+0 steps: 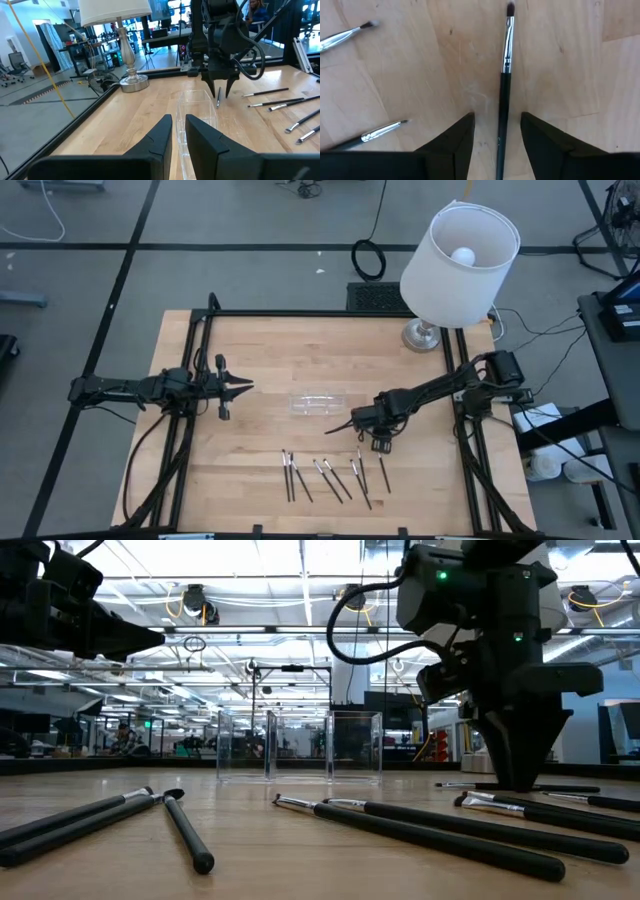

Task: Put items in baskets/containers
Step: Put the eyeshadow brush in the transparent organizer

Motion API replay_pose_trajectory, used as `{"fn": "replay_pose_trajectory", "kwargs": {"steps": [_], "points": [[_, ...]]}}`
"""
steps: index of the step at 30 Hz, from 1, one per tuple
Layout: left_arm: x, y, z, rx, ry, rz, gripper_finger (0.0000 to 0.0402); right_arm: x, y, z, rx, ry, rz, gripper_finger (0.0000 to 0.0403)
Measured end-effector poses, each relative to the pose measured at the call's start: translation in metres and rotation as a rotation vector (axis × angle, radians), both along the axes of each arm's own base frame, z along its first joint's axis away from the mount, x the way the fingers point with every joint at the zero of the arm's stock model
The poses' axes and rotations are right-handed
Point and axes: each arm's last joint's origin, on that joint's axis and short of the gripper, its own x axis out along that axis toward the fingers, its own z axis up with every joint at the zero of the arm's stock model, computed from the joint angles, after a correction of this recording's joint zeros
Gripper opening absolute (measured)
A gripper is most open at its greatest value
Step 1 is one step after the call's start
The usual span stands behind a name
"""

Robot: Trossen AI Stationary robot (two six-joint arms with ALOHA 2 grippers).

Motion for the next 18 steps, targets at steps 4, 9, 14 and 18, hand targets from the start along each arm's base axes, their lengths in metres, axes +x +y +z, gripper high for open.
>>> {"fn": "replay_pose_trajectory", "kwargs": {"steps": [4,9,14,18], "points": [[0.000,0.000,0.000,-0.001,0.000,0.000,0.0065,-0.003,-0.001,-0.013,-0.021,0.085,0.004,0.0143],[0.000,0.000,0.000,0.000,-0.001,0.000,0.0065,-0.007,-0.001,-0.024,-0.036,0.156,0.010,0.0112],[0.000,0.000,0.000,0.001,-0.001,0.000,0.0065,-0.010,-0.002,-0.030,-0.030,0.133,0.009,0.0052],[0.000,0.000,0.000,0.001,-0.001,0.000,0.0065,-0.010,-0.001,-0.030,-0.004,0.131,0.002,0.0009]]}}
